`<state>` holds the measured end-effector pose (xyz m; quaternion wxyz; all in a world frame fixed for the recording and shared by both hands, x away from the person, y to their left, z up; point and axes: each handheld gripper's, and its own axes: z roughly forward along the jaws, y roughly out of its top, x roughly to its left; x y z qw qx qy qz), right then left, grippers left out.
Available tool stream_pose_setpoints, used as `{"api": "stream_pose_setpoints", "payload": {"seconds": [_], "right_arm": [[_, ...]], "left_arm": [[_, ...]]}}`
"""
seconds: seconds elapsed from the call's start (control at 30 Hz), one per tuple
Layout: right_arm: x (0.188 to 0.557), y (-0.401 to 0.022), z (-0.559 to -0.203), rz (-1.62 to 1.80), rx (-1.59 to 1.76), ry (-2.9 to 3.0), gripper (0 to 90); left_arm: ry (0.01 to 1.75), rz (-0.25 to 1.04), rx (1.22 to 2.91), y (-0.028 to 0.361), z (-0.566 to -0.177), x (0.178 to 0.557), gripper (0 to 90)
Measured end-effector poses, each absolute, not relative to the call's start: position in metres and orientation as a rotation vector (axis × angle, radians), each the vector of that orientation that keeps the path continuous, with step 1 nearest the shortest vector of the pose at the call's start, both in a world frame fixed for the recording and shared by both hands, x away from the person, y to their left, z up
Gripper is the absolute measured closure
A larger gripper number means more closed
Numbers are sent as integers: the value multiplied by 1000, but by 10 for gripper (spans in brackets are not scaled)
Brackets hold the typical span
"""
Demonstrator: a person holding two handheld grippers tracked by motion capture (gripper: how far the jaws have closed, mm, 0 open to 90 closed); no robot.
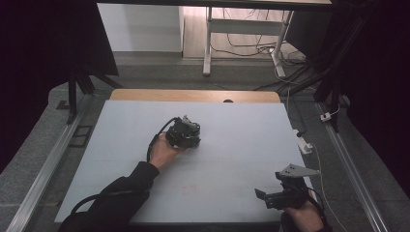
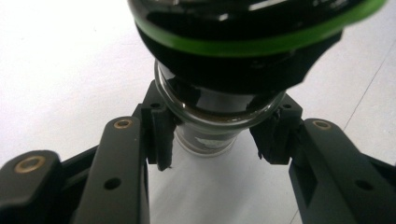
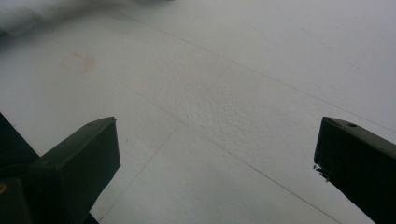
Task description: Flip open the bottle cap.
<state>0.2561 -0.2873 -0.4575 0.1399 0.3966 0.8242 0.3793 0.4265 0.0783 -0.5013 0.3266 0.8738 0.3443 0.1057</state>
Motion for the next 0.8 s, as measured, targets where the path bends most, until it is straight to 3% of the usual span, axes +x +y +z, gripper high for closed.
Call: {"api": "stream_pose_setpoints", "payload": {"seconds": [0.8], "right_arm": [[264, -263, -443, 1218, 1022, 2414, 0]], "left_arm": [[886, 280, 2290, 79, -502, 427, 538]]}}
